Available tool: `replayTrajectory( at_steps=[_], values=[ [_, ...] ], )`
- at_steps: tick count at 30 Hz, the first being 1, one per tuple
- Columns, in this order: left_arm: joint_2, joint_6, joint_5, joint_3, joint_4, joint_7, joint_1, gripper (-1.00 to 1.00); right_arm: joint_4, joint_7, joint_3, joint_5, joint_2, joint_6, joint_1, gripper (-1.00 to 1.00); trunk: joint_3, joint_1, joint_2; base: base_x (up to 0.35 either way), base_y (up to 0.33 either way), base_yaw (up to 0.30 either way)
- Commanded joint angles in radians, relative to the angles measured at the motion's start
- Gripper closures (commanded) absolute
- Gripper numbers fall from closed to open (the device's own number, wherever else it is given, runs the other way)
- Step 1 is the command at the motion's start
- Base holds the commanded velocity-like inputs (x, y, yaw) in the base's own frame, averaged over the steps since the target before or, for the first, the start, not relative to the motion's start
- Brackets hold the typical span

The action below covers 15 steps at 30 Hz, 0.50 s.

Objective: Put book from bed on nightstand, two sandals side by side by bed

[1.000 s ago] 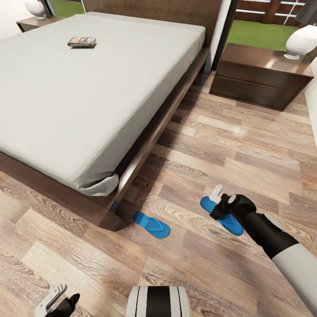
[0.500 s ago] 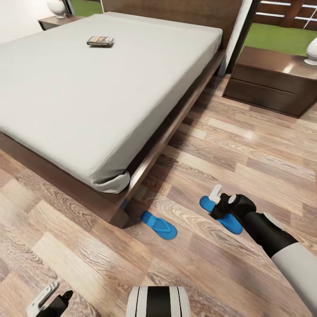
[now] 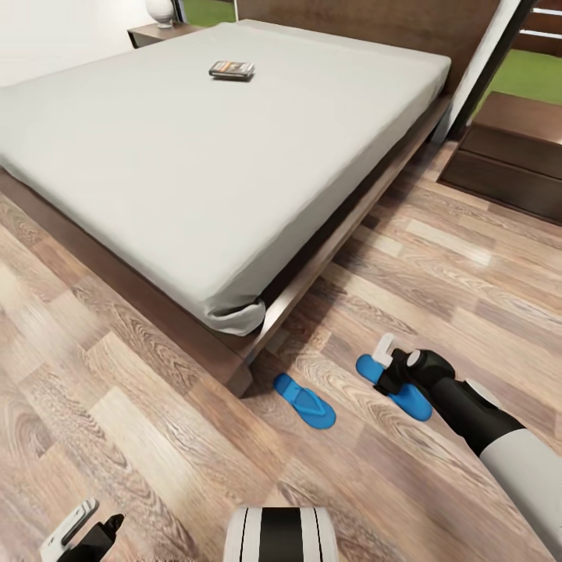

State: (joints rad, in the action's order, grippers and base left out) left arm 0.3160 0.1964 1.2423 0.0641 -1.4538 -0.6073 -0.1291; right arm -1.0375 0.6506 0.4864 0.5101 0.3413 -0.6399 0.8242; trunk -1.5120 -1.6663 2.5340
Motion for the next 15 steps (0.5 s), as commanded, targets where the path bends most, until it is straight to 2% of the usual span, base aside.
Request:
replayTrajectory(
  at_steps=[1,4,7,15],
  values=[
    [0.0,0.002,0.001,0.001,-0.001,-0.006,-0.001,-1.0,0.006,0.007,0.002,0.01,0.001,0.008,0.001,1.0,-0.001,0.0,0.0,0.0,0.0,0.282],
    [0.0,0.003,-0.002,0.0,-0.001,-0.005,-0.002,-1.0,0.012,0.007,0.002,0.01,0.001,0.025,0.001,1.0,-0.001,0.0,0.0,0.016,0.0,0.279],
    [0.0,0.003,-0.004,0.0,0.0,-0.005,-0.003,-1.0,0.017,0.008,0.001,0.01,0.001,0.058,0.001,1.0,-0.001,0.0,0.0,0.165,0.0,0.17],
    [0.0,0.003,-0.006,0.0,0.0,-0.005,-0.004,-1.0,0.02,0.009,0.005,0.009,0.001,0.104,0.0,1.0,-0.001,0.0,0.0,0.251,0.0,0.051]
  ],
)
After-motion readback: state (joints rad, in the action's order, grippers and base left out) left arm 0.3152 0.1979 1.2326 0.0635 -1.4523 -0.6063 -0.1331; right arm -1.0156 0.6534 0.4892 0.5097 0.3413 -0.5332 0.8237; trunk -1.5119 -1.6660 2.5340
